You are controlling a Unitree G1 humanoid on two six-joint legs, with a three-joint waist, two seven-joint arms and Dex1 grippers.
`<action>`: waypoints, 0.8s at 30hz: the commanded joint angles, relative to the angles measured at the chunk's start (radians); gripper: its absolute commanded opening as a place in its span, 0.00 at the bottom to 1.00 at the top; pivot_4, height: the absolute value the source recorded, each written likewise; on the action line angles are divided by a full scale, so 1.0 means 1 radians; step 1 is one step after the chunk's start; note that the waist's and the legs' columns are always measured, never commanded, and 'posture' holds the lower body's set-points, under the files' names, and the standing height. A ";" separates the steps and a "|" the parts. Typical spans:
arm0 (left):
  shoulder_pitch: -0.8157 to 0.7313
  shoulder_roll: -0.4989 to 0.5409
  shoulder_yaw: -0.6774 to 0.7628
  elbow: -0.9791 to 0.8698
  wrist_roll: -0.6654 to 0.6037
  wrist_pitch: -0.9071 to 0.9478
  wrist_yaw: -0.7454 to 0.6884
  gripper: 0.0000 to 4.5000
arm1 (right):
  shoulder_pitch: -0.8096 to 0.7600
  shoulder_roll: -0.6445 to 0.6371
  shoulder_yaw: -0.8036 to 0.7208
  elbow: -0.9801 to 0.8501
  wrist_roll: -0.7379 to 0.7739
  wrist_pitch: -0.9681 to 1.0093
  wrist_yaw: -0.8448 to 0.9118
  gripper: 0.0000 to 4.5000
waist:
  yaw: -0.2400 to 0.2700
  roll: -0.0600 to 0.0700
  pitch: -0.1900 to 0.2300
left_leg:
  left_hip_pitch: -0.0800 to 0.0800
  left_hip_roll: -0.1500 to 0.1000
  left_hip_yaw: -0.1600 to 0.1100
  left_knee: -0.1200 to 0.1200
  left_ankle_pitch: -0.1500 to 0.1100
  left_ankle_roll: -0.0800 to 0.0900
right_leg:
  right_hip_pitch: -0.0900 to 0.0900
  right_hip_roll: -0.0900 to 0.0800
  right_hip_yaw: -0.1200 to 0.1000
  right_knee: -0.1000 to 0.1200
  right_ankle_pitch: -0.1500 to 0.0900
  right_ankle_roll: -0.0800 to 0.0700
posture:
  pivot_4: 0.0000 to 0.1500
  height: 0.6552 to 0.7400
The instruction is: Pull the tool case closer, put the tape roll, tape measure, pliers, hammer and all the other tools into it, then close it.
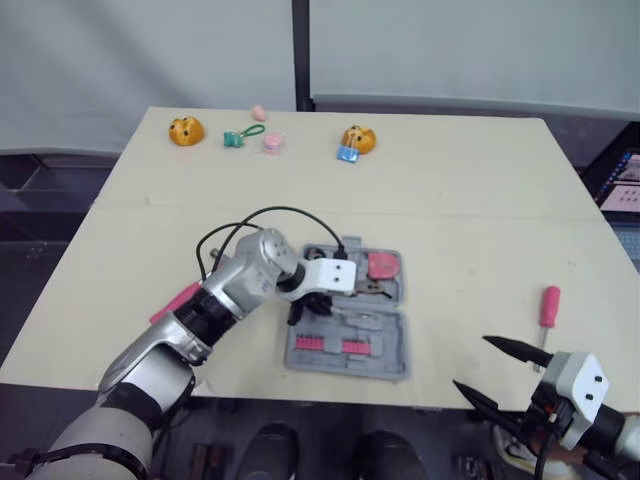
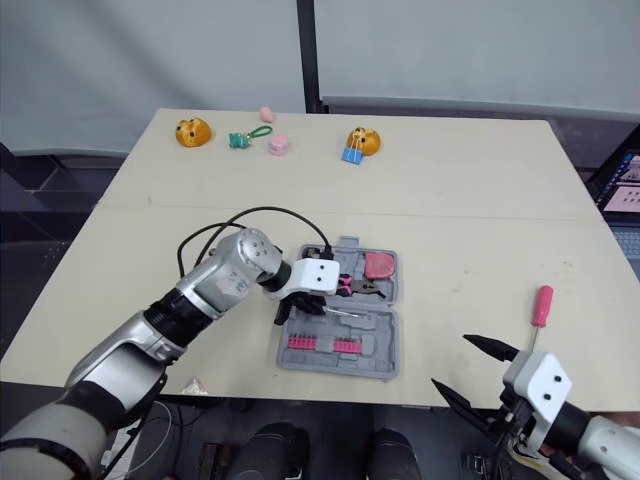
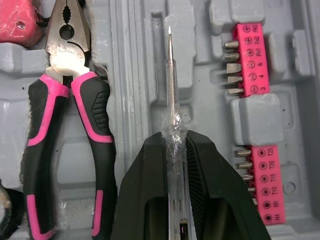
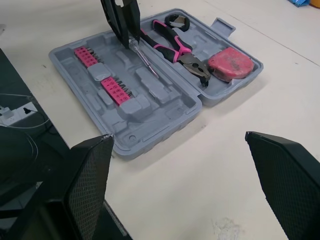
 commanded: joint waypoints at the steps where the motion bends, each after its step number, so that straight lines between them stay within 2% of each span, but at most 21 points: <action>1: -0.045 -0.028 -0.002 0.025 0.016 -0.023 -0.006 0.01 | 0.012 0.003 -0.029 -0.039 0.015 -0.006 -0.013 1.00 | 0.000 0.000 0.000 | 0.000 0.000 0.000 0.000 0.000 0.000 | 0.000 0.000 0.000 0.000 0.000 0.000 | 1.00 0.15; 24: -0.100 -0.092 -0.020 0.117 0.082 -0.009 -0.040 0.01 | 0.019 -0.001 -0.034 -0.055 0.021 0.006 -0.027 1.00 | -0.002 0.000 0.000 | 0.000 0.000 0.000 0.000 0.000 0.000 | -0.001 0.000 0.000 0.001 0.000 0.000 | 1.00 0.15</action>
